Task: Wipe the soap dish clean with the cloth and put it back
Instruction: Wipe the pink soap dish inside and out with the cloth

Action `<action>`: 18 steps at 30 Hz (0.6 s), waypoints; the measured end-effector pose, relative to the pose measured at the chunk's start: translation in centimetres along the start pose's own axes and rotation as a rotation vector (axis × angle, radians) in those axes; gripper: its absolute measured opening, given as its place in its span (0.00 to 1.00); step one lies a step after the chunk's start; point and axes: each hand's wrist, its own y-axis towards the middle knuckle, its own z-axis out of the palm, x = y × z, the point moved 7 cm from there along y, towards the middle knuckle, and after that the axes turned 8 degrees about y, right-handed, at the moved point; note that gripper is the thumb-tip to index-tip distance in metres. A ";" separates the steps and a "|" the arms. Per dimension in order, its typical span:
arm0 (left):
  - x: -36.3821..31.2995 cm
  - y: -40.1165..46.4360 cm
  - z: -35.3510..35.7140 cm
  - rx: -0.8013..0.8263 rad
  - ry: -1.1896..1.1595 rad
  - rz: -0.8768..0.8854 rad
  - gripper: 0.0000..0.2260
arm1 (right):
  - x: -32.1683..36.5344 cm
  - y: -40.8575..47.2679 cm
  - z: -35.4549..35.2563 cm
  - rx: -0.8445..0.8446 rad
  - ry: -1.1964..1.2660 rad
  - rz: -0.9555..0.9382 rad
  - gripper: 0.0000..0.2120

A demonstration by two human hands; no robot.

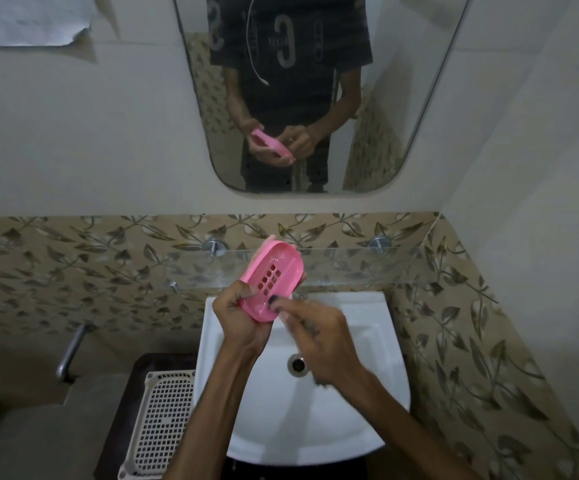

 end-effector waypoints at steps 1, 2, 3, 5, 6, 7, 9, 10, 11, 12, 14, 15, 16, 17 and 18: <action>0.1 0.2 -0.2 -0.013 0.019 -0.009 0.17 | -0.7 0.6 -0.9 -0.067 -0.028 0.024 0.14; 0.1 0.2 -0.2 -0.019 0.041 -0.016 0.16 | -1.4 1.3 -1.9 -0.122 -0.067 0.052 0.15; 0.2 0.2 -0.4 -0.031 0.067 -0.021 0.15 | -1.8 2.0 -2.7 -0.143 -0.133 0.057 0.15; -0.1 0.0 -0.3 -0.013 0.104 -0.028 0.14 | -1.5 2.8 -3.1 -0.102 -0.295 -0.003 0.15; -0.5 0.0 -0.1 0.013 0.115 -0.021 0.15 | -0.8 3.0 -3.2 -0.079 -0.356 -0.037 0.14; -0.9 0.0 0.1 0.033 0.141 -0.011 0.16 | -0.4 3.3 -3.4 -0.065 -0.411 -0.060 0.14; -1.4 0.0 0.4 0.055 0.233 -0.010 0.20 | 0.2 3.8 -4.1 -0.048 -0.495 -0.094 0.13; -1.6 0.0 0.8 0.083 0.284 -0.007 0.24 | 0.4 3.7 -4.1 -0.036 -0.515 -0.097 0.13; -1.6 -0.1 1.0 0.111 0.324 0.004 0.26 | 0.4 3.4 -3.7 0.002 -0.511 -0.093 0.12; -1.6 -0.2 1.1 0.133 0.347 0.018 0.27 | 0.5 3.0 -3.1 0.064 -0.477 -0.083 0.12; -1.3 -0.5 0.9 0.141 0.332 0.032 0.24 | 0.6 2.2 -2.2 0.171 -0.361 -0.049 0.13; -1.2 -0.7 1.0 0.147 0.317 0.036 0.23 | 0.3 2.4 -2.2 0.187 -0.340 -0.040 0.13; -1.1 -0.8 1.1 0.154 0.307 0.039 0.22 | 0.0 2.8 -2.5 0.174 -0.364 -0.043 0.12; -1.0 -0.8 1.3 0.156 0.304 0.042 0.22 | -0.3 3.5 -3.1 0.135 -0.412 -0.052 0.12; -1.1 -0.8 1.4 0.165 0.304 0.051 0.23 | -0.6 4.0 -3.6 0.085 -0.457 -0.054 0.12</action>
